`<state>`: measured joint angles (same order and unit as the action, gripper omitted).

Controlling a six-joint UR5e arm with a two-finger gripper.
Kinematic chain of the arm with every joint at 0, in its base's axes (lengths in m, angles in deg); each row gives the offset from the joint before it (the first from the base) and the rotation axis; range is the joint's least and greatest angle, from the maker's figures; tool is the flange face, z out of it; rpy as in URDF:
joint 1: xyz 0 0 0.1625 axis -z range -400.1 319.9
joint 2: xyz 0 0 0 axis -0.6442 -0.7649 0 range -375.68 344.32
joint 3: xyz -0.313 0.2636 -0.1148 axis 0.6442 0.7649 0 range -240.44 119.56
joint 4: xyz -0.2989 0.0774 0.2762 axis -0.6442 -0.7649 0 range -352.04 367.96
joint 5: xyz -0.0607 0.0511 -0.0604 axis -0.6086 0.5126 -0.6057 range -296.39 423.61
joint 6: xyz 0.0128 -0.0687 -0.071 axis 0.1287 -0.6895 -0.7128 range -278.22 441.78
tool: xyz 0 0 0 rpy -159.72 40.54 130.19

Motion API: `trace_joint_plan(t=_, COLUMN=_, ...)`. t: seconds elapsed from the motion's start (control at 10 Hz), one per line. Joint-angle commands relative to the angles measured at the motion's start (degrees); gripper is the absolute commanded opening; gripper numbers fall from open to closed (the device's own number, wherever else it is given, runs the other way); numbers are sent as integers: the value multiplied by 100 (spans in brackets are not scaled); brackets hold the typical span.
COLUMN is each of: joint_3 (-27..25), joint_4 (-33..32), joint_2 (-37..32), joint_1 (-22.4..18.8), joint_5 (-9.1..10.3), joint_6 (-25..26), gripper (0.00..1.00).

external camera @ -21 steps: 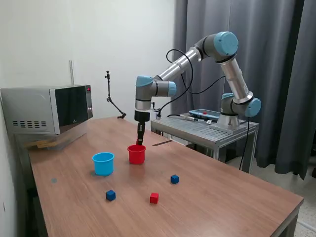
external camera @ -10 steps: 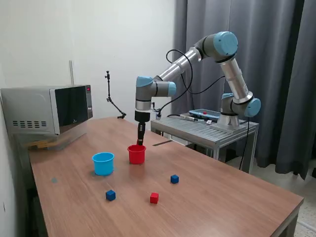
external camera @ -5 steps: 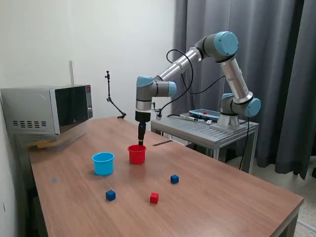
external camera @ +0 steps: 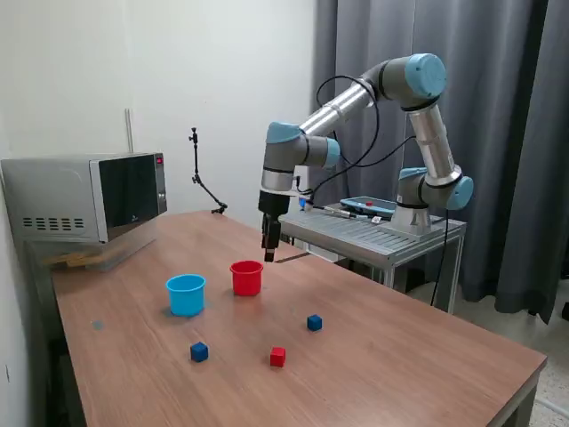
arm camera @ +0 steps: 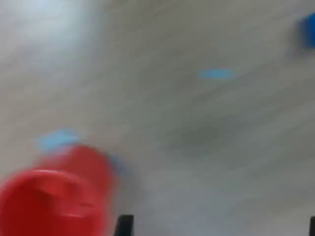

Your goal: Place red objects in the red bin, and blue objects in the blue bin.

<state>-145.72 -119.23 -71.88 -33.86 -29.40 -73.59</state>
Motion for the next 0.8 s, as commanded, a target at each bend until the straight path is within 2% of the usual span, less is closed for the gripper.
trace_joint_plan(t=0.0, joint_3=667, joint_4=44, joint_2=65, joint_1=-789, joint_5=29, joint_6=147, gripper=100)
trace_joint_plan(t=0.2, joint_3=1388, joint_4=613, joint_2=485, joint_1=-1080, joint_5=3, joint_6=619, gripper=100)
trace_joint_plan(t=0.6, joint_3=2259, joint_4=668, joint_2=1250, joint_1=-1370, joint_5=-33, joint_6=2498, gripper=100)
trace_joint_plan(t=0.7, joint_3=2331, joint_4=703, joint_2=1331, joint_1=-1397, joint_5=-24, joint_6=2746, gripper=100)
